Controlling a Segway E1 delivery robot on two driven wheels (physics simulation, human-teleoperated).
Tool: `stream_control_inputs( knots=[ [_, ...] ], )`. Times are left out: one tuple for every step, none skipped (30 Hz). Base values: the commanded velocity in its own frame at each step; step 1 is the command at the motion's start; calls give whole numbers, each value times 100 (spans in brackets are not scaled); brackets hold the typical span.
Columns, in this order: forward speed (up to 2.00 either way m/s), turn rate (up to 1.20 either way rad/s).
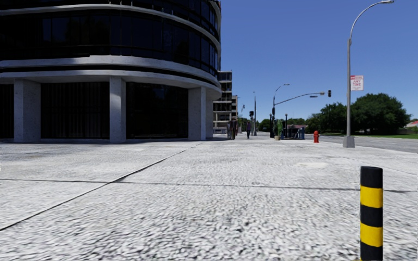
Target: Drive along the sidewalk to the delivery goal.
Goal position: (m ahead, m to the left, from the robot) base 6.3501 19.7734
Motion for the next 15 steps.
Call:
stream_control_inputs(
  knots=[
    [133, 43],
    [125, 47],
    [118, 51],
    [118, 51],
    [115, 52],
    [113, 54],
    [113, 55],
    [113, 55],
    [113, 55],
    [113, 55],
    [113, 55],
    [113, 55],
    [113, 55],
    [113, 55],
    [112, 55]
  ],
)
